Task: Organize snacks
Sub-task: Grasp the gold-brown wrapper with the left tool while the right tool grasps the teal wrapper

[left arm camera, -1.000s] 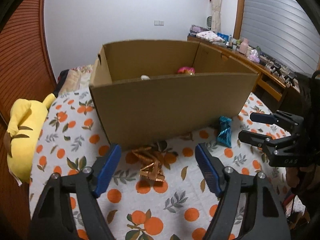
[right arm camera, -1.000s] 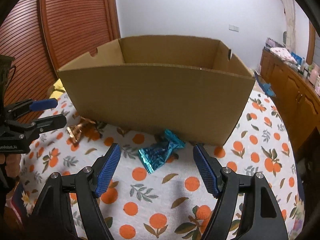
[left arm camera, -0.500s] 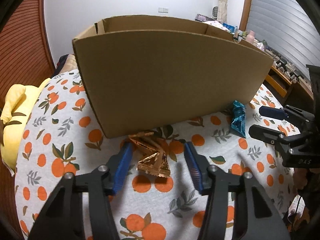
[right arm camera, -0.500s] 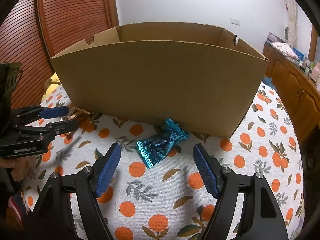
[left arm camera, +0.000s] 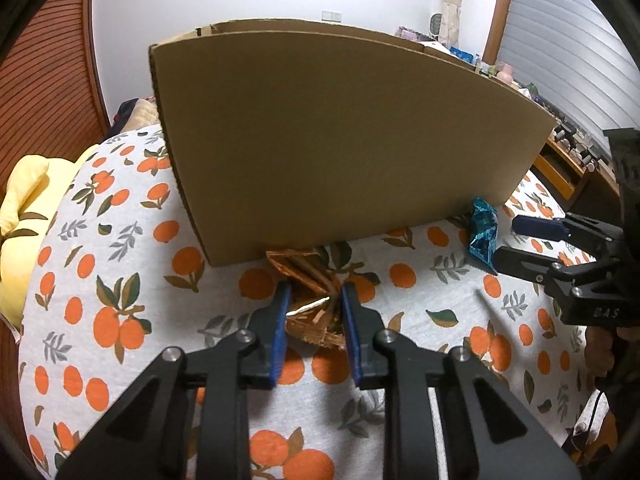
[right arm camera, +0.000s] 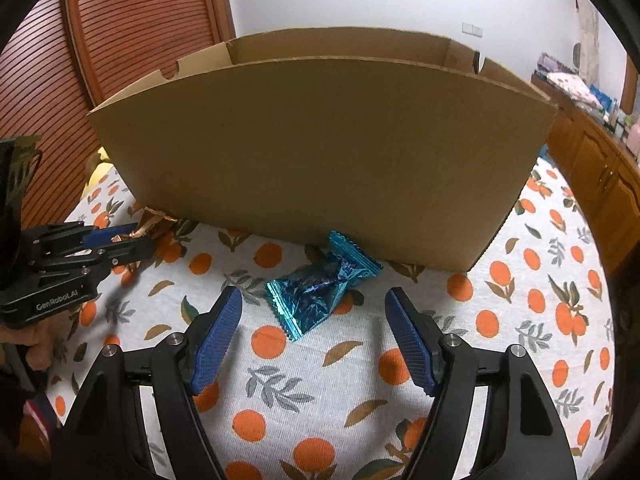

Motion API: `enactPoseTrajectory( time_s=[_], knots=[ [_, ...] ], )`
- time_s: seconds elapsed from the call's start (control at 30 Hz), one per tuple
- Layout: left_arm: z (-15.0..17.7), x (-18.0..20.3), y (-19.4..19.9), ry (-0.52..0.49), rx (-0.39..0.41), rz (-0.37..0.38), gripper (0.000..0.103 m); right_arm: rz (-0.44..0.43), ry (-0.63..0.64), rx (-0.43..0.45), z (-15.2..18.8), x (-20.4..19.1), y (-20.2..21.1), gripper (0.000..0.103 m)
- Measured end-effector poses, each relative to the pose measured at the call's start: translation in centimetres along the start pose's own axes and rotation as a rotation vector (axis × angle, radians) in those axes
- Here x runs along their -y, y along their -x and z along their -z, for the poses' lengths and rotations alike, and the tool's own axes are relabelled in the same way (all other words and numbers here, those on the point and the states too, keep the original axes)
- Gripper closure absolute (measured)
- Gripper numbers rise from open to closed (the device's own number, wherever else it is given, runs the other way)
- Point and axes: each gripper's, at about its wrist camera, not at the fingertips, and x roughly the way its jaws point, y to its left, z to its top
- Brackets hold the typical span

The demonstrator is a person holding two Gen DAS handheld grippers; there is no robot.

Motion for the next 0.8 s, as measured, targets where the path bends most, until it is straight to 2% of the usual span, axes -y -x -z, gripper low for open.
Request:
enactPoseTrajectory(
  time_s=[0.33,0.53,0.63,0.7,0.8],
  knots=[
    [0.1,-0.1,-0.1,-0.007,-0.008,0.006,0.081,-0.036,-0.061,-0.037,-0.9,1.2,-1.5,0.036],
    [0.1,0.0,-0.1,-0.007,-0.009,0.006,0.081,-0.004,-0.059,-0.042,-1.4,1.1,-2.3,0.042],
    [0.1,0.0,-0.1,-0.008,-0.008,0.007,0.081,0.023,-0.037,-0.037,-1.4,0.7,-2.5,0.049],
    [0.1,0.1,0.0,-0.011,-0.008,0.007,0.081,0.062,0.000,-0.037,-1.3,0.2,-2.6,0.059],
    [0.3,0.6,0.2,-0.028,-0.005,0.008,0.081,0.067,0.038,-0.034,-1.0,-0.3,-2.4,0.067]
  ],
)
